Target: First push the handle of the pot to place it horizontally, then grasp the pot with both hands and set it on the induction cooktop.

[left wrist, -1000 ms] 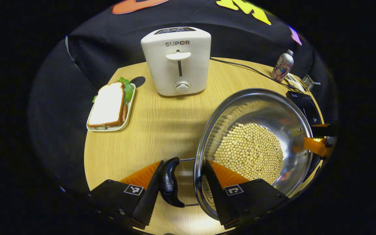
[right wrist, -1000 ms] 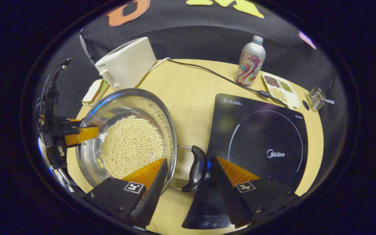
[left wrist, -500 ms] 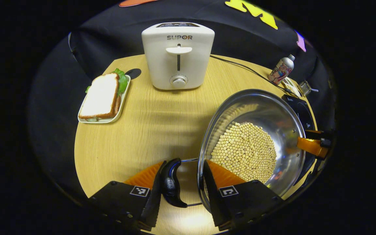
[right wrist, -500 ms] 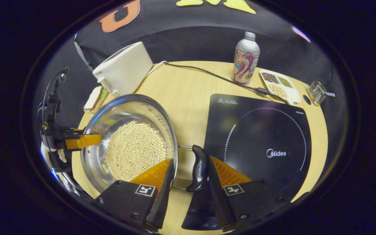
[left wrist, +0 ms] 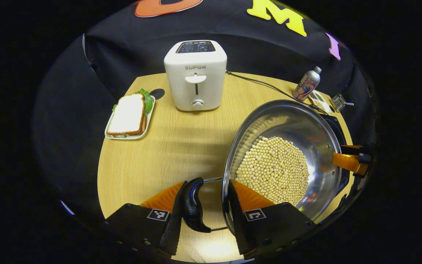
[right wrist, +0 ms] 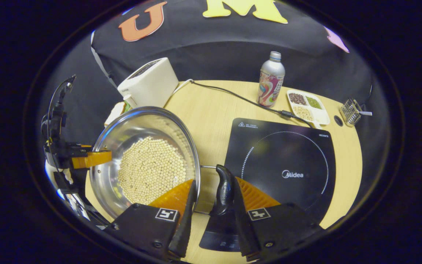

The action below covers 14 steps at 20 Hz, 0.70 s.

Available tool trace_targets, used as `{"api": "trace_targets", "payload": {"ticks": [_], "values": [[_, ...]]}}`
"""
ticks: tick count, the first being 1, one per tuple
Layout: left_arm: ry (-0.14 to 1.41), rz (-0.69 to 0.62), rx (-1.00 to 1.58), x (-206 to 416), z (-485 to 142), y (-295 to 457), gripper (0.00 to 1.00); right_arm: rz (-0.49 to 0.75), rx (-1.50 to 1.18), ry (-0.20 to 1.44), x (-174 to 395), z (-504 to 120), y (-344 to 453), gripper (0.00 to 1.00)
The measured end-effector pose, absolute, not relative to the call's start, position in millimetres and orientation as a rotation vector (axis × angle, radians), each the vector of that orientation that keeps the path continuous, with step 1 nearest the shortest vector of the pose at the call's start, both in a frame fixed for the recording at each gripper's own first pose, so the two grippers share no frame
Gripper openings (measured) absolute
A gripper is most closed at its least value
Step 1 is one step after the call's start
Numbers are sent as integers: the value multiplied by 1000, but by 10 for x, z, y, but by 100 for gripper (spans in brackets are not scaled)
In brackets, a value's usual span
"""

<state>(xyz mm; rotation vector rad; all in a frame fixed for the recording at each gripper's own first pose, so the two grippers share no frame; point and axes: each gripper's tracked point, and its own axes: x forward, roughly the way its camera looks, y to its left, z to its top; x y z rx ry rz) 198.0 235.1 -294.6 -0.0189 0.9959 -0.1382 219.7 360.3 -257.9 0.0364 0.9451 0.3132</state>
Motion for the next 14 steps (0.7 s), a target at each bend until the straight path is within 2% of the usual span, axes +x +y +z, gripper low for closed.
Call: {"api": "trace_targets", "payload": {"ticks": [4, 5, 7, 8, 9, 11, 12, 14], "values": [[983, -148, -11, 1882, -2859, 2205, 59, 308, 39, 931, 2083, -2431, 3355, 56], [985, -152, -10, 1859, -2832, 2156, 60, 305, 39, 931, 2050, -2409, 3286, 53], [984, -163, -5, 1856, -2802, 2051, 59, 298, 44, 930, 1977, -2368, 3128, 53], [982, -170, 0, 1880, -2807, 1994, 64, 294, 45, 930, 1942, -2348, 3043, 53], [983, -177, 3, 1888, -2803, 1912, 59, 286, 47, 929, 1911, -2347, 2942, 53], [982, -190, 12, 1924, -2850, 1745, 59, 272, 54, 927, 1847, -2329, 2739, 53], [981, -199, 21, 1915, -2883, 1653, 59, 262, 61, 926, 1826, -2323, 2629, 56], [971, -216, 39, 1970, -2938, 1497, 59, 244, 72, 921, 1766, -2309, 2395, 53]]}}
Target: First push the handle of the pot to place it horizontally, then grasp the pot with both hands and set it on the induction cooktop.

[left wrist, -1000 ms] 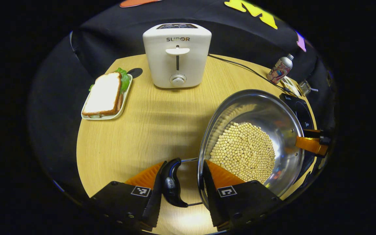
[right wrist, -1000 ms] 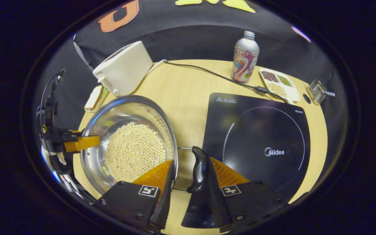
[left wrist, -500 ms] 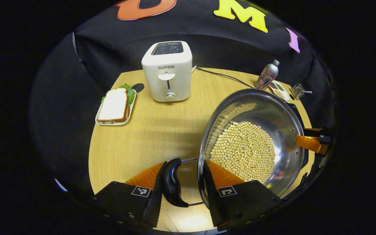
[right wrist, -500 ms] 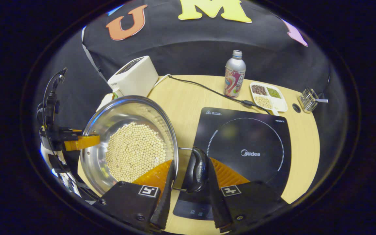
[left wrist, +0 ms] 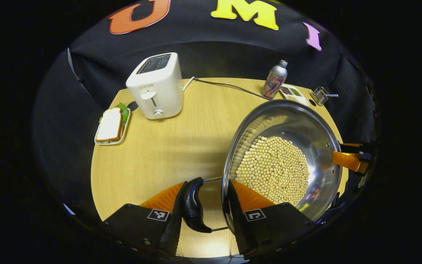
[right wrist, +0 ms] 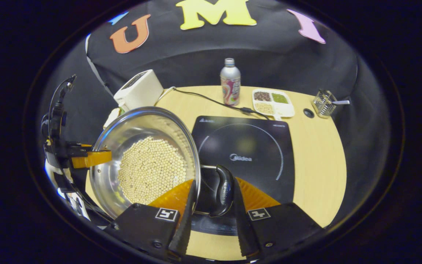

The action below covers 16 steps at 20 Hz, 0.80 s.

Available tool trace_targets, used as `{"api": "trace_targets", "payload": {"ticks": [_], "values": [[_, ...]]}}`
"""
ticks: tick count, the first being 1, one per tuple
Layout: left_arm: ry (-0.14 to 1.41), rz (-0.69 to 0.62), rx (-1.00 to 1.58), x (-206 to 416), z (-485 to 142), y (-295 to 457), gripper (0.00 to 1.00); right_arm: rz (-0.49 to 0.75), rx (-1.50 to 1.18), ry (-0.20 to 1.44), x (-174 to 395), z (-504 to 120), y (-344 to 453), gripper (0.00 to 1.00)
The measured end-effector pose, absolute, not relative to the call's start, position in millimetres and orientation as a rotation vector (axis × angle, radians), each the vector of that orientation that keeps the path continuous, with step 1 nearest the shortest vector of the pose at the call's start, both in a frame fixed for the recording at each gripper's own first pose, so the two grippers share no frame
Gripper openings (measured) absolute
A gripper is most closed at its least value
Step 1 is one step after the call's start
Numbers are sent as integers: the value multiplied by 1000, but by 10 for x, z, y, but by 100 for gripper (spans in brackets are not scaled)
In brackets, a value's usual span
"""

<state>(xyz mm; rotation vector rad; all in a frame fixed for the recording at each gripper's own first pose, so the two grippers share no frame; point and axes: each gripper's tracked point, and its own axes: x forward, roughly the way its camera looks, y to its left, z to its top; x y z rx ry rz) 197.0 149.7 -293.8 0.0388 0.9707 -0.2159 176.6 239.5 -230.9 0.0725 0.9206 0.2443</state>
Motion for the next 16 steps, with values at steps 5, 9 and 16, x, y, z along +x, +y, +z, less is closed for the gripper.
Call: {"api": "trace_targets", "payload": {"ticks": [5, 9, 16], "values": [[961, -261, 51, 2015, -2974, 1034, 59, 200, 80, 902, 1747, -2319, 1804, 53], [956, -278, 65, 2101, -3079, 641, 68, 174, 90, 901, 1789, -2372, 1383, 53], [969, -267, 76, 2231, -3137, 103, 59, 164, 95, 914, 1988, -2514, 886, 53]]}}
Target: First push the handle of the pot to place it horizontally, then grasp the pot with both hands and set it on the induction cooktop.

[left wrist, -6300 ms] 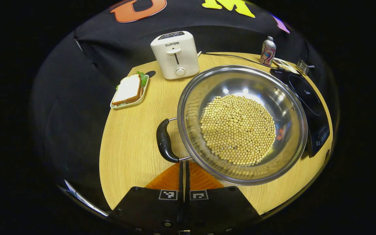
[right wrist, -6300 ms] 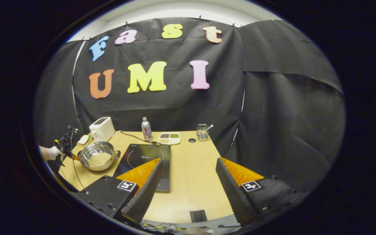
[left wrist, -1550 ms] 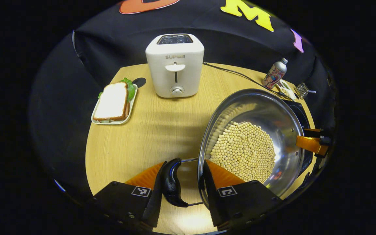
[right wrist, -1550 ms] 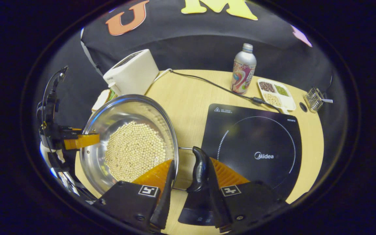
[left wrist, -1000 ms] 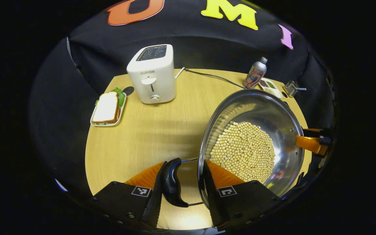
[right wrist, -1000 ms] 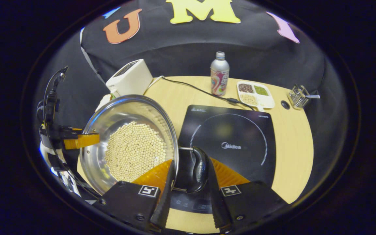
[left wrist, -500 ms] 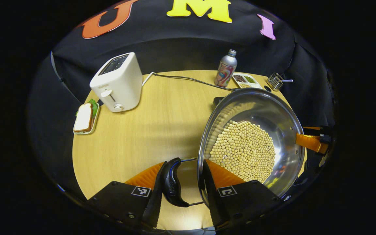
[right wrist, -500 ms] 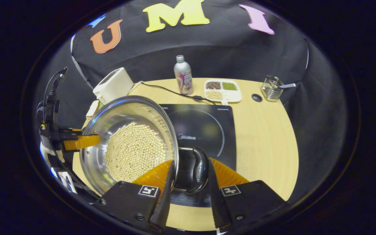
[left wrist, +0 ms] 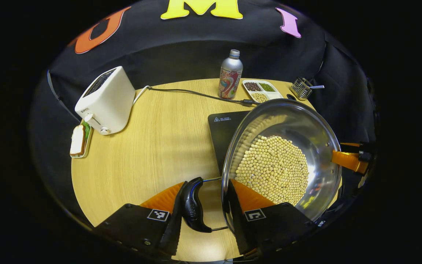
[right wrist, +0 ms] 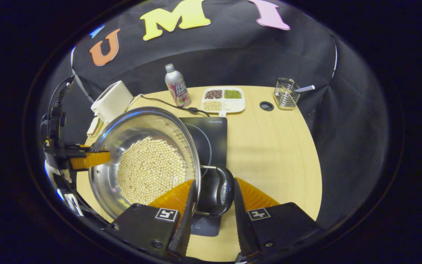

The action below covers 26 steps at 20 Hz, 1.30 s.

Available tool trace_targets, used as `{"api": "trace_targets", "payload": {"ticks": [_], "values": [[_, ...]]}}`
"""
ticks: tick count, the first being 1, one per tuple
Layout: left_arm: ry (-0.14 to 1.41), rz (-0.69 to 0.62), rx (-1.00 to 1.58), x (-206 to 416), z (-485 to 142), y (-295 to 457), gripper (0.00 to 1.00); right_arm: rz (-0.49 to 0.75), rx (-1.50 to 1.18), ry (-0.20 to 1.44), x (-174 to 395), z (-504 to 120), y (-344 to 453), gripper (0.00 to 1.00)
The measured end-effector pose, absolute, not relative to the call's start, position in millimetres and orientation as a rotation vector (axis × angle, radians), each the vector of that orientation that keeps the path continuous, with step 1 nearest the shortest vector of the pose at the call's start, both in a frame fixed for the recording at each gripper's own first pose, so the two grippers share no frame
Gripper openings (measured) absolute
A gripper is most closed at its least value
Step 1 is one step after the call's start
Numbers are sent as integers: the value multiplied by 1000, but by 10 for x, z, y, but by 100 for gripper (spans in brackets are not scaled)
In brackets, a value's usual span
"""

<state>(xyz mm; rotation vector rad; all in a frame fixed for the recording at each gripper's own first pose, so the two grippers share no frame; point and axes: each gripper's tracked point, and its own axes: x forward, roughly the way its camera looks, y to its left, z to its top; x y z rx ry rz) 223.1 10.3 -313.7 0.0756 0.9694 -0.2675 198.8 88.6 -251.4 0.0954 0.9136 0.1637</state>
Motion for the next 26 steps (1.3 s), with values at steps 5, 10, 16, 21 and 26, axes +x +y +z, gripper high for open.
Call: {"api": "trace_targets", "payload": {"ticks": [5, 10, 16, 21, 26], "values": [[979, -253, 77, 2394, -3184, -93, 64, 167, 89, 928, 2234, -2577, 705, 53], [973, -227, 72, 2579, -3206, -116, 60, 184, 76, 924, 2467, -2602, 691, 53], [1002, -222, 55, 2662, -3308, -86, 60, 189, 46, 927, 2649, -2667, 730, 53], [1009, -241, 54, 2704, -3377, -94, 60, 186, 16, 905, 2660, -2705, 705, 53], [999, -260, 68, 2734, -3381, -115, 69, 164, 38, 882, 2655, -2729, 700, 55]]}}
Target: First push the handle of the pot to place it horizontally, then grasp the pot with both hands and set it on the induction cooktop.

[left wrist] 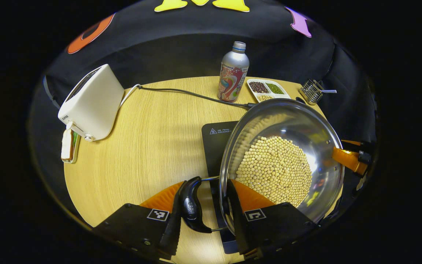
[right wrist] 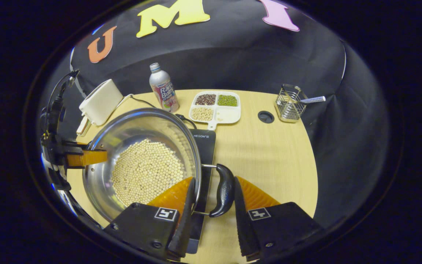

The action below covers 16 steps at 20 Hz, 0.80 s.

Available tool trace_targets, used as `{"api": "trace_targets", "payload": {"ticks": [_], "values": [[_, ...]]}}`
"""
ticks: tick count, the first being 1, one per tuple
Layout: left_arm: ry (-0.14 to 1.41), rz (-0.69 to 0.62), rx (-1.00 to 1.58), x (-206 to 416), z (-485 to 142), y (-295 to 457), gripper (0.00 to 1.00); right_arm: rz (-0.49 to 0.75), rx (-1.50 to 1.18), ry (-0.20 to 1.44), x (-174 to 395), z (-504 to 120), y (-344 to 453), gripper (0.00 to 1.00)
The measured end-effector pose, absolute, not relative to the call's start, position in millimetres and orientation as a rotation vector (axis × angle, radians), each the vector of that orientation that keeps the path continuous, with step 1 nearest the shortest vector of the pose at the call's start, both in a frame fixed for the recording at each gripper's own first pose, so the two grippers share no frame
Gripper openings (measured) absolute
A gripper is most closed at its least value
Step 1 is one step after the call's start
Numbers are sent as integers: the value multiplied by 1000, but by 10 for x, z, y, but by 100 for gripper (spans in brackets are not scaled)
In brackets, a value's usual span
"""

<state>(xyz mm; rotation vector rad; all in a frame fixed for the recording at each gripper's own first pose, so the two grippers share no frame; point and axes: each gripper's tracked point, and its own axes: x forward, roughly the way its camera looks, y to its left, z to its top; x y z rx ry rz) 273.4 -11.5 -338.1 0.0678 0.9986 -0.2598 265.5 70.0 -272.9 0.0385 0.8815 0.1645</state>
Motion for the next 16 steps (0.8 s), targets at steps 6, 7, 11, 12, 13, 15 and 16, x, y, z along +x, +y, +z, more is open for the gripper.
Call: {"api": "trace_targets", "payload": {"ticks": [6, 7, 11, 12, 13, 15, 16], "values": [[982, -262, 63, 2741, -3374, -109, 60, 157, 50, 866, 2660, -2728, 696, 55], [980, -264, 63, 2738, -3368, -111, 62, 157, 49, 862, 2653, -2732, 697, 54], [978, -265, 59, 2754, -3362, -118, 70, 153, 50, 849, 2657, -2726, 684, 55], [977, -269, 57, 2756, -3363, -124, 71, 152, 49, 846, 2665, -2712, 686, 55], [974, -274, 52, 2748, -3354, -121, 53, 154, 45, 839, 2667, -2701, 687, 58], [927, -272, 49, 2748, -3272, -89, 77, 154, 41, 807, 2695, -2669, 670, 60], [884, -265, 56, 2758, -3184, -73, 78, 141, 46, 768, 2730, -2600, 658, 67]]}}
